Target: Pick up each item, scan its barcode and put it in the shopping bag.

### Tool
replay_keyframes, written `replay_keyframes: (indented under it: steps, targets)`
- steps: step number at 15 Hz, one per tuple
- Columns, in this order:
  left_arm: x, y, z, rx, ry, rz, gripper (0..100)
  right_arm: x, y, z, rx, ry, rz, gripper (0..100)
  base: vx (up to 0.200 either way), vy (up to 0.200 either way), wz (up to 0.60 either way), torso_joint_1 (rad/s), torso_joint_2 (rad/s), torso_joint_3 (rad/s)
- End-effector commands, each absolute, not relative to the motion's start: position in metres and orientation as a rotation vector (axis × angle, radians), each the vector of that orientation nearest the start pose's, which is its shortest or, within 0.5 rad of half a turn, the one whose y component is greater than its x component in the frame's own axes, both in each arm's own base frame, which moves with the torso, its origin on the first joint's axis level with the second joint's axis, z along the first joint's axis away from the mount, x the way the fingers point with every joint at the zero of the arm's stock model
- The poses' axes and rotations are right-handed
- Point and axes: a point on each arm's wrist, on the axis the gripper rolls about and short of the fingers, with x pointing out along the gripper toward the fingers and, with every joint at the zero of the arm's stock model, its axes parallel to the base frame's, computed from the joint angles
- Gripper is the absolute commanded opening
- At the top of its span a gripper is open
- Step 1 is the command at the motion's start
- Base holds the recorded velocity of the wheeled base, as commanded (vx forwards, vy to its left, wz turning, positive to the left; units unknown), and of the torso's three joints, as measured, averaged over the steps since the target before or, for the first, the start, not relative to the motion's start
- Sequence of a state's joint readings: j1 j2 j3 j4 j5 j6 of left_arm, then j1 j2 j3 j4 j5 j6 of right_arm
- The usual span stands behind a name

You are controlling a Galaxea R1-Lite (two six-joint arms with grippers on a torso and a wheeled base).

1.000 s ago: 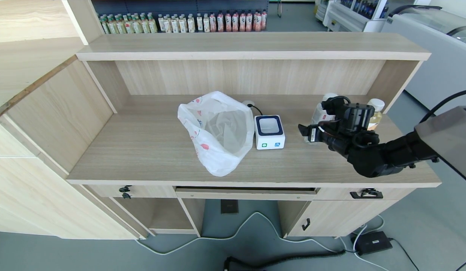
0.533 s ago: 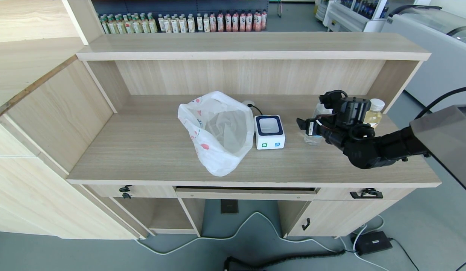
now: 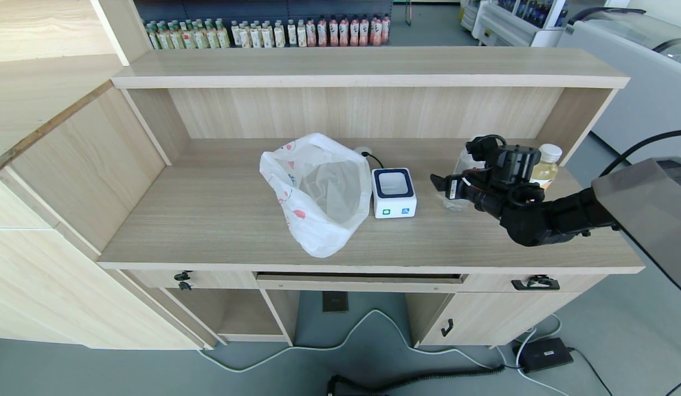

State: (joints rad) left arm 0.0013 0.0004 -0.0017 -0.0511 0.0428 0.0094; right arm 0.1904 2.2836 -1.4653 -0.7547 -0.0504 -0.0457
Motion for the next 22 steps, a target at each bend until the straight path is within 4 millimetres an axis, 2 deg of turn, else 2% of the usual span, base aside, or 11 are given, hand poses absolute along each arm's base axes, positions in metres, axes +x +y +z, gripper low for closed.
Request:
replay_keyframes:
  steps: [1,4,5,9,15,17,21,22]
  targets:
    - [-0.023,0.001,0.081,0.008,-0.052,0.045,100,0.467,0.084,0.145,-0.052,0.055,0.142,100,0.0,0.0,0.0,0.0,0.0,0.0]
    - [-0.023,0.001,0.081,0.008,-0.053,0.045,100,0.469,0.081,0.147,-0.044,0.036,0.182,100,0.0,0.0,0.0,0.0,0.0,0.0]
    - [-0.023,0.001,0.081,0.008,-0.052,0.045,100,0.471,0.081,0.152,-0.037,0.02,0.194,0,0.0,0.0,0.0,0.0,0.0,0.0]
    - [-0.023,0.001,0.081,0.008,-0.053,0.045,100,0.474,0.072,0.157,-0.034,0.006,0.178,0,0.0,0.0,0.0,0.0,0.0,0.0]
    - [-0.023,0.001,0.081,0.008,-0.053,0.045,100,0.475,0.054,0.145,-0.039,0.045,0.14,0,0.0,0.0,0.0,0.0,0.0,0.0]
    - [-0.023,0.001,0.081,0.008,-0.053,0.045,100,0.474,0.053,0.151,-0.036,0.033,0.157,0,0.0,0.0,0.0,0.0,0.0,0.0]
    - [-0.023,0.001,0.081,0.008,-0.053,0.045,100,0.447,0.05,0.202,-0.022,-0.046,0.234,0,0.0,0.0,0.0,0.0,0.0,0.0]
    - [-0.023,0.001,0.081,0.008,-0.053,0.045,100,0.417,0.05,0.243,0.088,-0.017,0.345,0,0.0,0.0,0.0,0.0,0.0,0.0]
